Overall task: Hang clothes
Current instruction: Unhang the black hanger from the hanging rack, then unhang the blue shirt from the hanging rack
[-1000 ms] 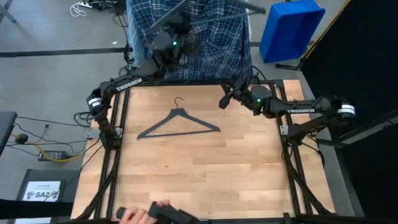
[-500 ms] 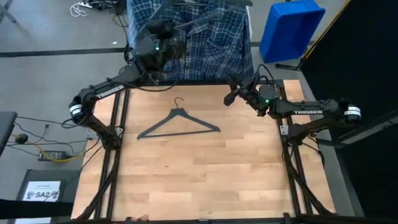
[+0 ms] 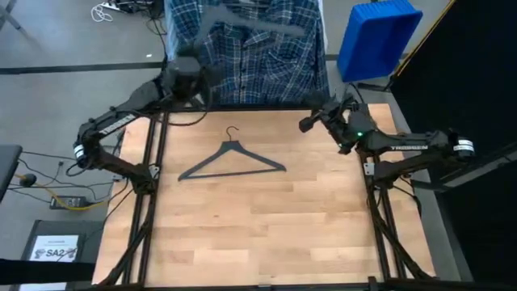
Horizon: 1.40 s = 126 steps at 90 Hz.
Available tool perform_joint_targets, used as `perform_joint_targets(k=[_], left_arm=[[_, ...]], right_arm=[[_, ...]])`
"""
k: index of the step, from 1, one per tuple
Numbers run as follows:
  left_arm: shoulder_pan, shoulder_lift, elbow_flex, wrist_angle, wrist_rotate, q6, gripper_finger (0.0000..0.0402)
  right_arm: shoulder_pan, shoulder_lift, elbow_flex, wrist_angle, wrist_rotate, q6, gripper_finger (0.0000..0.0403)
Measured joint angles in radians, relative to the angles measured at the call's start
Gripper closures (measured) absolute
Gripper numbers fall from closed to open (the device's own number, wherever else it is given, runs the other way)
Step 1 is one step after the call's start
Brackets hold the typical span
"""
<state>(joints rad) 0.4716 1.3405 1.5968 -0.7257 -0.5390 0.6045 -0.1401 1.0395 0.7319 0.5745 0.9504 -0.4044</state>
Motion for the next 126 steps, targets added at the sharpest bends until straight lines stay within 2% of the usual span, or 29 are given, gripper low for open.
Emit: perform_joint_targets(k=[5,15,28,34,45,51,66,75,85,100,113,118,126], left_arm=[[-0.015,-0.006,-0.032,-0.047,0.030,-0.060,0.0401],[-0.086,-0.004,-0.139,-0.081,0.049,-0.080,0.0401],[-0.159,-0.006,-0.269,-0.122,0.071,-0.190,0.0401],[-0.170,-0.008,-0.343,-0.107,0.145,-0.226,0.0401],[-0.166,-0.003,-0.496,-0.074,0.404,-0.298,0.0401],[-0.168,-0.004,-0.586,-0.014,0.504,-0.342,0.0401],[-0.178,-0.003,-0.800,0.138,0.542,-0.414,0.0401],[-0.176,-0.004,-0.888,0.219,0.569,-0.464,0.0401],[-0.178,-0.003,-0.968,0.236,0.636,-0.535,0.0390],[-0.177,-0.004,-0.991,0.159,0.649,-0.524,0.0328],[-0.177,0.000,-0.934,0.077,0.654,-0.502,0.0258],[-0.178,0.000,-0.872,-0.009,0.583,-0.473,0.0235],[-0.177,0.000,-0.715,-0.215,0.357,-0.425,0.0207]], right_arm=[[0.016,-0.026,0.000,0.000,0.035,-0.028,0.0351],[0.043,-0.074,0.000,-0.001,0.089,-0.089,0.0351],[0.067,-0.119,0.000,-0.001,0.137,-0.105,0.0351],[0.080,-0.130,0.000,-0.003,0.143,-0.105,0.0351],[0.102,-0.131,0.000,-0.005,0.143,-0.087,0.0351],[0.117,-0.126,0.000,-0.012,0.143,-0.077,0.0351],[0.150,-0.116,0.000,-0.012,0.141,-0.071,0.0351],[0.175,-0.110,0.000,-0.013,0.142,-0.056,0.0351],[0.203,-0.108,0.000,-0.015,0.138,-0.019,0.0351],[0.226,-0.109,0.000,-0.015,0.134,-0.007,0.0351],[0.242,-0.109,0.000,-0.016,0.131,-0.006,0.0351],[0.245,-0.109,0.000,-0.015,0.130,-0.012,0.0351],[0.241,-0.109,0.000,-0.016,0.129,-0.014,0.0353]])
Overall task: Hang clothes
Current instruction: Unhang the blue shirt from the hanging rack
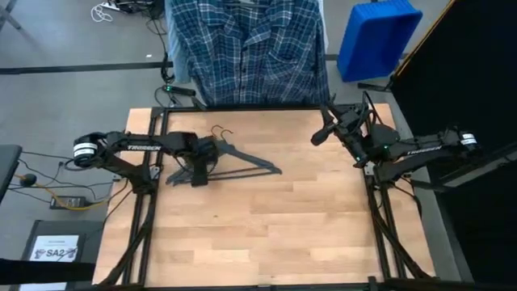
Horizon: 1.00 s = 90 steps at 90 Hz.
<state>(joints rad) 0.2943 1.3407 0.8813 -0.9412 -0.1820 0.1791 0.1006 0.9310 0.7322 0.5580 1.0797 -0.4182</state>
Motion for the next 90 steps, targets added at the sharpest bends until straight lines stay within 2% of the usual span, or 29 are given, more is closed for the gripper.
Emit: perform_joint_targets(k=[8,14,24,32,37,42,47,53,65,73,78,90], left_arm=[[0.000,-0.002,0.193,-0.120,-0.186,0.028,0.0192],[0.000,-0.014,0.339,-0.122,-0.279,0.111,0.0190],[0.018,-0.035,0.577,-0.014,-0.387,0.425,0.0188],[0.061,-0.042,0.767,0.157,-0.399,0.600,0.0188],[0.113,-0.044,0.868,0.294,-0.358,0.652,0.0188],[0.189,-0.045,0.939,0.436,-0.260,0.649,0.0188],[0.281,-0.044,0.975,0.571,-0.129,0.605,0.0188],[0.381,-0.031,0.991,0.651,-0.009,0.583,0.0188],[0.528,0.031,1.014,0.670,0.059,0.552,0.0188],[0.605,0.086,1.020,0.625,0.199,0.524,0.0188],[0.634,0.113,1.019,0.637,0.259,0.523,0.0190],[0.687,0.161,1.029,0.731,0.277,0.518,0.0204]], right_arm=[[-0.004,0.000,0.000,-0.040,-0.005,0.020,0.0352],[0.000,0.000,0.000,-0.097,-0.048,0.043,0.0352],[0.003,0.000,0.000,-0.152,-0.158,0.060,0.0357],[0.003,0.001,0.000,-0.183,-0.196,0.061,0.0366],[0.003,0.001,0.000,-0.182,-0.196,0.062,0.0372],[0.003,0.000,0.000,-0.182,-0.199,0.065,0.0378],[0.002,0.000,0.000,-0.191,-0.224,0.088,0.0382],[-0.005,0.000,0.000,-0.206,-0.282,0.120,0.0389],[-0.022,0.000,0.000,-0.234,-0.405,0.170,0.0401],[-0.038,0.000,0.000,-0.253,-0.475,0.231,0.0398],[-0.057,0.000,0.000,-0.282,-0.569,0.284,0.0397],[-0.118,0.003,0.000,-0.333,-0.821,0.371,0.0402]])
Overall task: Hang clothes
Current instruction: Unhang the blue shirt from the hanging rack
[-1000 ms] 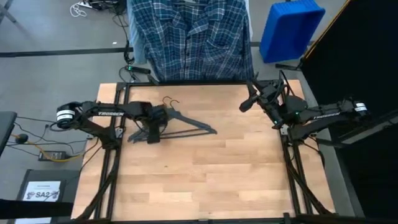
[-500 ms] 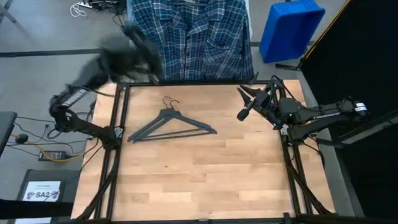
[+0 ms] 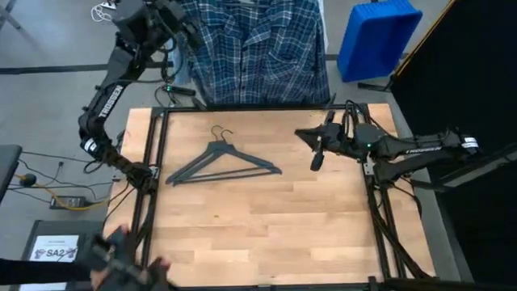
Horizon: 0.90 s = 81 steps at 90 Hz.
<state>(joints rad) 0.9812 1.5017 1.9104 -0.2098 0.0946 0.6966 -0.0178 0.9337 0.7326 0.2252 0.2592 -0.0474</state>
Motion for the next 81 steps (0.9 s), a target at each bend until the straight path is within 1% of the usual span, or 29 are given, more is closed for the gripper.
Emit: perform_joint_targets(k=[4,18,30,35,40,44,52,55,59,63,67,73,81], left_arm=[[0.018,0.019,-0.001,0.019,-0.001,-0.016,0.0207],[0.062,0.063,-0.006,0.052,-0.022,-0.018,0.0209],[0.084,0.088,-0.003,0.064,-0.080,0.026,0.0203],[0.088,0.095,-0.005,0.060,-0.094,0.029,0.0202],[0.087,0.094,-0.005,0.060,-0.098,0.030,0.0202],[0.085,0.091,-0.005,0.069,-0.096,0.031,0.0202],[0.085,0.090,-0.004,0.078,-0.097,0.029,0.0202],[0.086,0.090,-0.004,0.071,-0.098,0.020,0.0202],[0.085,0.090,-0.004,0.060,-0.101,-0.008,0.0202],[0.084,0.090,-0.004,0.057,-0.102,-0.025,0.0202],[0.084,0.089,-0.004,0.056,-0.101,-0.025,0.0202],[0.083,0.088,-0.004,0.056,-0.102,-0.025,0.0203],[0.083,0.084,-0.004,0.055,-0.102,-0.026,0.0203]], right_arm=[[-0.015,0.003,0.000,-0.008,-0.028,0.013,0.0401],[-0.047,0.021,0.000,-0.013,-0.055,0.050,0.0395],[-0.077,0.065,0.000,-0.004,-0.167,0.056,0.0397],[-0.087,0.088,0.000,0.003,-0.184,0.051,0.0400],[-0.095,0.114,0.000,0.044,-0.172,0.027,0.0402],[-0.106,0.130,-0.001,0.088,-0.140,0.006,0.0401],[-0.141,0.174,-0.001,0.302,-0.031,0.020,0.0396],[-0.161,0.189,-0.001,0.387,0.003,0.027,0.0395],[-0.194,0.203,-0.001,0.492,0.016,0.018,0.0393],[-0.237,0.210,0.000,0.571,0.001,-0.021,0.0392],[-0.285,0.210,0.011,0.609,-0.037,-0.068,0.0394],[-0.367,0.210,0.066,0.591,-0.101,-0.094,0.0399],[-0.475,0.214,0.186,0.451,-0.184,-0.089,0.0401]])
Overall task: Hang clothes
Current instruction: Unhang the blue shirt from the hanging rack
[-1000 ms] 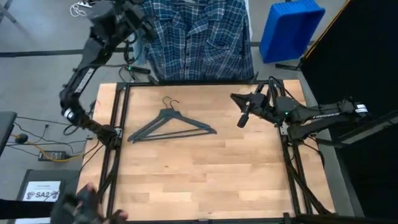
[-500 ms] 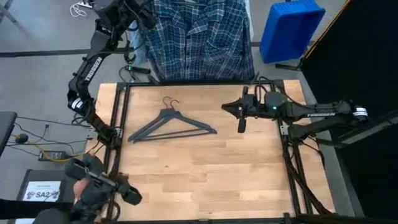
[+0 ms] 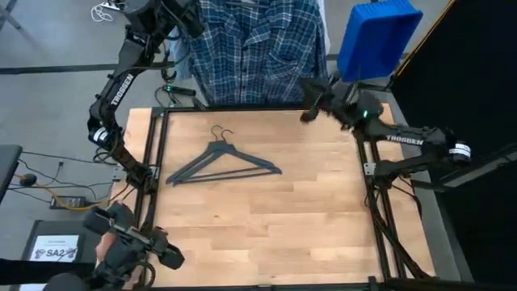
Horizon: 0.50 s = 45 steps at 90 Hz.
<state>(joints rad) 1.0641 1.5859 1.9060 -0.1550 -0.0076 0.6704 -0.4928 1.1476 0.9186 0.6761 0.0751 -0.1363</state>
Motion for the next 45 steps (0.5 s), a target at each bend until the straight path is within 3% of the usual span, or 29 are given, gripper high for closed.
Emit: perform_joint_targets(k=[17,29,45], left_arm=[[0.000,-0.005,0.000,0.009,-0.016,-0.006,0.0203],[-0.012,-0.004,0.000,-0.006,-0.076,-0.022,0.0203],[-0.013,-0.028,0.000,-0.065,-0.186,0.000,0.0203]], right_arm=[[-0.203,0.123,0.311,-0.287,-0.159,-0.048,0.0402],[-0.297,0.180,0.513,-0.326,-0.270,-0.043,0.0402],[-0.343,0.197,0.598,-0.397,-0.254,0.011,0.0402]])
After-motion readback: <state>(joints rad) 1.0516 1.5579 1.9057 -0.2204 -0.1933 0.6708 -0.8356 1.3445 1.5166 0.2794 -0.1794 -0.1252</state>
